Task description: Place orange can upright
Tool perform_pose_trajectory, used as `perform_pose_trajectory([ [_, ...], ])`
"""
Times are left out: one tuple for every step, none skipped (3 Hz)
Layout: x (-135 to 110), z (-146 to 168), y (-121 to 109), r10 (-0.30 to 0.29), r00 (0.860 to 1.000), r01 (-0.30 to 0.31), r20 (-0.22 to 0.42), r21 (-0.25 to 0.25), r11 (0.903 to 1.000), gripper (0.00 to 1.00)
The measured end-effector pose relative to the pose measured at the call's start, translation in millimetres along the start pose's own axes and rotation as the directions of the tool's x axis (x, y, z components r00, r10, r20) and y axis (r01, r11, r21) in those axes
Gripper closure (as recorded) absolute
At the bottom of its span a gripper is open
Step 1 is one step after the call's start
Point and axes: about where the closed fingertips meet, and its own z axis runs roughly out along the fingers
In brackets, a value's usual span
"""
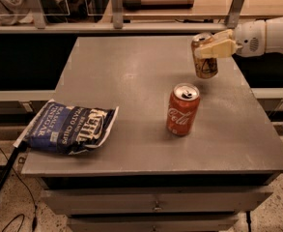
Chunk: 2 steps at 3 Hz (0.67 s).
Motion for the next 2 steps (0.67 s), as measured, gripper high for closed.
perform_pose_trajectory([
  [1.3,0.4,1.1,-0.004,0.998,0.006,0.067,-0.032,0.9995,1.00],
  [3.4,0.3,4.8,-0.003,0.991,0.012,0.132,-0.067,0.9977,1.00],
])
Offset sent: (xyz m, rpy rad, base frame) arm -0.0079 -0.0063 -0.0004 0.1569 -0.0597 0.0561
